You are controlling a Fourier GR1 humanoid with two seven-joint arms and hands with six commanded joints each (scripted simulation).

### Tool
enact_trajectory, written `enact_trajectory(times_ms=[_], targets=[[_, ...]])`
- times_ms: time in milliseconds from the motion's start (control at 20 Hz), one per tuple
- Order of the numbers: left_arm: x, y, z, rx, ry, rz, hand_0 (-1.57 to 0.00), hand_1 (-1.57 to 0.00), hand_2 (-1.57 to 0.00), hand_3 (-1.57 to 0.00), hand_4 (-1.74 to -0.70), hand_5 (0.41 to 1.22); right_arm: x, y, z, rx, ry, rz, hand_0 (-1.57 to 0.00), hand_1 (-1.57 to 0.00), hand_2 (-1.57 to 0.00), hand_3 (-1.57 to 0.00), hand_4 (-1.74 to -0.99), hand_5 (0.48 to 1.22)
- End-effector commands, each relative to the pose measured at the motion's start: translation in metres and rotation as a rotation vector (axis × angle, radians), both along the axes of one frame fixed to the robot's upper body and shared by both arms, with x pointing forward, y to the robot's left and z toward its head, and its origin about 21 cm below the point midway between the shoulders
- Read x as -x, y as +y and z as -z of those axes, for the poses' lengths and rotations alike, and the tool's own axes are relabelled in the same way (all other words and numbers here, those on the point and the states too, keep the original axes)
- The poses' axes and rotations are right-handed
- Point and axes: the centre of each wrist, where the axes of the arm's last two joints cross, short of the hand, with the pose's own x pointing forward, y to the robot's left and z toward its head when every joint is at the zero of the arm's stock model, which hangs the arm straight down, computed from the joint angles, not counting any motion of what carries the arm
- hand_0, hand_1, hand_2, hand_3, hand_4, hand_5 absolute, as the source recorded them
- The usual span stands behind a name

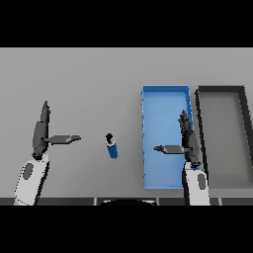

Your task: Pick up the blue pipe and place it into the blue bin.

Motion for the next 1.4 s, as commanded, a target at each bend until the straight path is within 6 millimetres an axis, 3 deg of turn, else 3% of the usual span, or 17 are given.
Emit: enact_trajectory(times_ms=[0,250,300,400,700,800,1200,1350], targets=[[0.000,0.000,0.000,0.000,-0.005,0.001,0.00,0.00,0.00,0.00,-0.97,0.593,0.000,0.000,0.000,0.000,0.000,0.001,0.00,0.00,0.00,0.00,-1.205,0.629],[-0.001,-0.003,-0.002,-0.004,-0.013,-0.001,0.00,0.00,0.00,0.00,-0.97,0.593,0.002,-0.006,0.000,0.003,-0.003,0.007,0.00,0.00,0.00,0.00,-1.205,0.629],[0.007,0.010,0.000,-0.072,-0.017,0.117,0.00,0.00,0.00,0.00,-0.97,0.593,0.006,-0.019,-0.007,0.149,-0.082,-0.024,0.00,0.00,0.00,0.00,-1.205,0.629],[0.015,0.029,0.005,-0.146,0.009,0.231,0.00,0.00,0.00,0.00,-0.96,0.590,0.020,-0.025,-0.008,0.271,-0.133,-0.073,0.00,0.00,0.00,0.00,-1.197,0.627],[0.018,0.032,0.006,-0.144,-0.001,0.378,0.00,0.00,0.00,0.00,-0.97,0.594,0.027,-0.026,-0.018,0.312,-0.135,-0.099,0.00,0.00,0.00,0.00,-1.197,0.621],[0.025,0.037,-0.003,-0.153,0.013,0.439,0.00,0.00,0.00,0.00,-0.99,0.573,0.027,-0.026,-0.016,0.322,-0.127,-0.102,0.00,0.00,0.00,0.00,-1.181,0.619],[0.052,-0.020,0.008,-0.162,0.133,0.718,0.00,0.00,0.00,0.00,-1.13,0.475,0.026,-0.024,-0.018,0.314,-0.123,-0.112,0.00,0.00,0.00,0.00,-1.182,0.618],[0.050,-0.043,0.014,-0.166,0.165,0.763,0.00,0.00,0.00,0.00,-1.14,0.450,0.026,-0.022,-0.018,0.308,-0.111,-0.107,0.00,0.00,0.00,0.00,-1.197,0.615]])
